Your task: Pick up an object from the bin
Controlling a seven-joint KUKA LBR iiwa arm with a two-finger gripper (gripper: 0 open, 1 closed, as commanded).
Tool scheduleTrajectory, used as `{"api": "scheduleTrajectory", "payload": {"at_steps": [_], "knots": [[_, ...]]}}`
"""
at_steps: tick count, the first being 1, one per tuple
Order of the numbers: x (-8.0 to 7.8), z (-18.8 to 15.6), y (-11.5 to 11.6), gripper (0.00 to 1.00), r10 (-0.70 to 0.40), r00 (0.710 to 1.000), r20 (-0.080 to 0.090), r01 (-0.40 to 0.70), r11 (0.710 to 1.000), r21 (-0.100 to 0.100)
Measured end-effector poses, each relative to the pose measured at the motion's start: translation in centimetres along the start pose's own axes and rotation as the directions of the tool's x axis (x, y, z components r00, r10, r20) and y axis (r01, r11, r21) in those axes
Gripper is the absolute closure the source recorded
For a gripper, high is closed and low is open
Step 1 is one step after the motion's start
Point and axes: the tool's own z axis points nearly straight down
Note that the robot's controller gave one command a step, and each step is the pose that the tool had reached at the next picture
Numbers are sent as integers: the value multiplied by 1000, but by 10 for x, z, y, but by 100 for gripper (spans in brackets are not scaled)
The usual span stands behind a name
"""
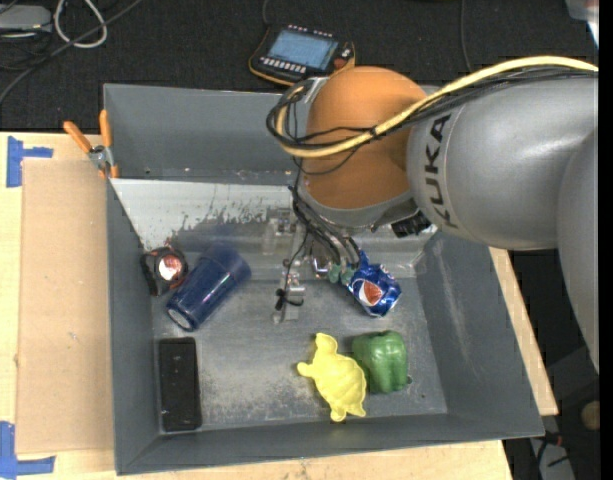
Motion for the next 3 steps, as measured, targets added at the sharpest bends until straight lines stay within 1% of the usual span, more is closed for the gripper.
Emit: {"api": "scheduleTrajectory", "payload": {"at_steps": [1,2,3], "knots": [[0,0,0,0,0,1000,0,0,1000,0],[6,-52,-38,0,-347,938,2,347,938,1],[23,5,-2,0,2,1000,1,-2,1000,0]]}}
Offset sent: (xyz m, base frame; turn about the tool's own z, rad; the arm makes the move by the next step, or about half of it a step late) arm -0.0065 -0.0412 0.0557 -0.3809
